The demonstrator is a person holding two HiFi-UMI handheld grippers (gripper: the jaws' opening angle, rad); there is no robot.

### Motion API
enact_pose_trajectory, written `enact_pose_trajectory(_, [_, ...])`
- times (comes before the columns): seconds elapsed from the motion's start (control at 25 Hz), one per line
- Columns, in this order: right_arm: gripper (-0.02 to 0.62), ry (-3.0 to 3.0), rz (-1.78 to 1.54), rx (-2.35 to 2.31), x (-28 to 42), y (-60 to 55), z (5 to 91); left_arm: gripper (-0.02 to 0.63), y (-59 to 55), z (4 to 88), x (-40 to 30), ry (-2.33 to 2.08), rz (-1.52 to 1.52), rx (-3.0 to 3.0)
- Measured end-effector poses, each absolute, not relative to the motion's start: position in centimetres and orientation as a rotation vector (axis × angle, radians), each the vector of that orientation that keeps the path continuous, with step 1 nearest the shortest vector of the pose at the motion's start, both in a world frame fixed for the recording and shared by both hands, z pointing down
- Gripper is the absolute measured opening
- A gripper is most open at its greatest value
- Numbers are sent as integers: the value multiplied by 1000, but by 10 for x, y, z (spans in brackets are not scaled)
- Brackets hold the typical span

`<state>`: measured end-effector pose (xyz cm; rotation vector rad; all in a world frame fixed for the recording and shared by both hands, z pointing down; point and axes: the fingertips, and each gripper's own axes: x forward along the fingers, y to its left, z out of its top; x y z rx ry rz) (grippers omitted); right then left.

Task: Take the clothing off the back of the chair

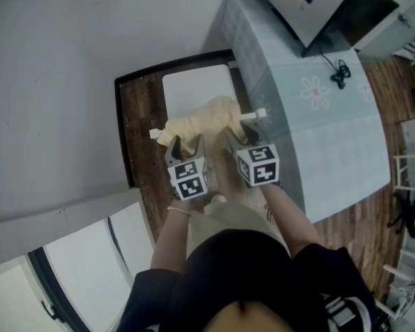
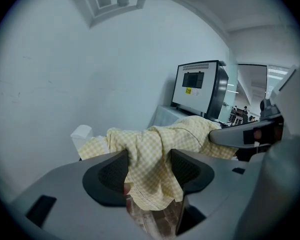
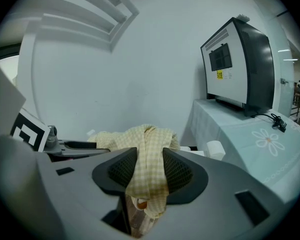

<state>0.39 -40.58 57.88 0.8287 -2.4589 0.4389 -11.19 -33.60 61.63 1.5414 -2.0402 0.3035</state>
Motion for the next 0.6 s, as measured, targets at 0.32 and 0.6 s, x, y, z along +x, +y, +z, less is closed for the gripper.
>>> enact_pose_trajectory(0.32, [114, -2458, 447, 821, 0, -400, 576, 187, -337, 613, -111, -2041, 304, 1535])
enact_pose_trajectory(0.6, [86, -2466, 457, 831, 0, -394, 573, 89, -338, 610, -105, -2001, 315, 1553])
